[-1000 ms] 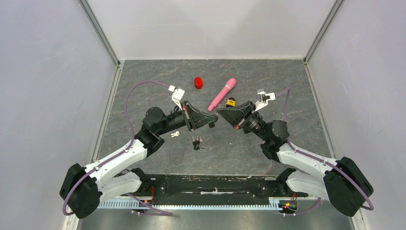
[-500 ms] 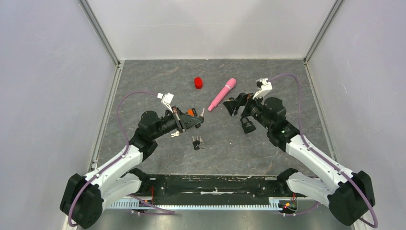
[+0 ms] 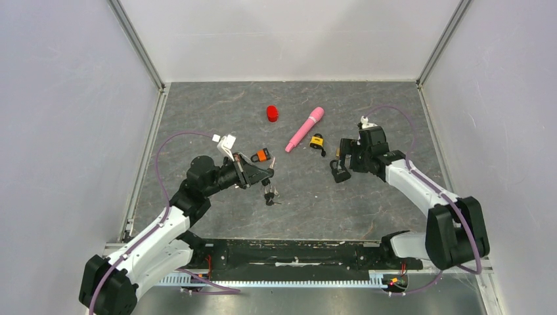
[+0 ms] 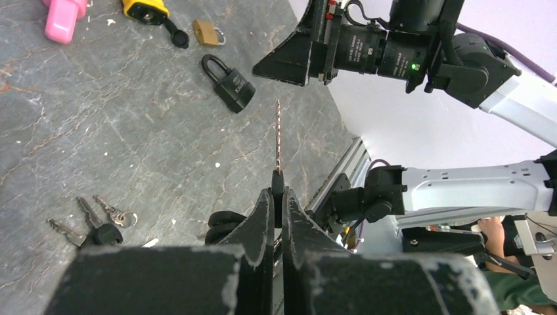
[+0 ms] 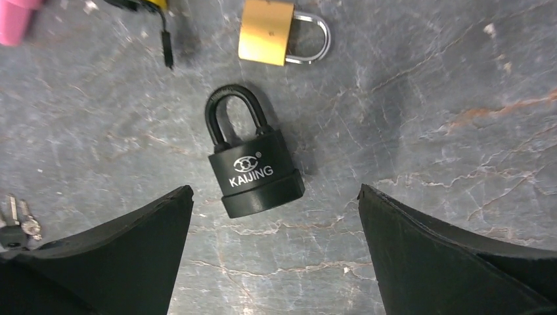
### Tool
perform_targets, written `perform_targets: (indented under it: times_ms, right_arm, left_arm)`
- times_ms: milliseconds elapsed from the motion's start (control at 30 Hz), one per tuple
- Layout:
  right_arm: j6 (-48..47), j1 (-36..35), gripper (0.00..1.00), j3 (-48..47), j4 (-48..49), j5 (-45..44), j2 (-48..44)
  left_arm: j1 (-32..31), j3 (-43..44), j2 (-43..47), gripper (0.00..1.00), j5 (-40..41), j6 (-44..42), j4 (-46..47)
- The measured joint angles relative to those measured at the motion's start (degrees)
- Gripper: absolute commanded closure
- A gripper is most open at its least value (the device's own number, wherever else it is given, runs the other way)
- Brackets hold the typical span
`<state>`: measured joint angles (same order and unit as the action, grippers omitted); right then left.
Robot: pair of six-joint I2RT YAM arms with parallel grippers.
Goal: Unlock with the key
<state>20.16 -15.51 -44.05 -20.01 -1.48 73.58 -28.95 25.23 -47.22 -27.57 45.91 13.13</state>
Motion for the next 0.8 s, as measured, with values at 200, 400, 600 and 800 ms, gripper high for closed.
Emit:
perform_targets:
  times_ms: [200, 400, 600, 800]
  right_arm:
    - [-1.7, 0.0, 0.05, 0.0, -1.1, 2.5, 6.0]
    - [-4.7, 0.0, 0.11, 0.0, -0.4, 4.7, 9.6]
    - [-8.5, -1.3, 0.16, -1.7, -1.0, 5.1, 13.8]
    - [-10.4, -5.0, 0.18, -4.6, -2.2, 4.1, 16.7]
  left_arm:
    - [0.0, 0.2, 0.2, 0.98, 0.5, -1.1, -3.2]
    - [0.0, 0.2, 0.1, 0.98, 0.5, -1.4, -4.1]
    - [0.0, 0.2, 0.1, 0.98, 0.5, -1.5, -4.1]
    - [0.0, 0.2, 0.1, 0.98, 0.5, -1.5, -4.3]
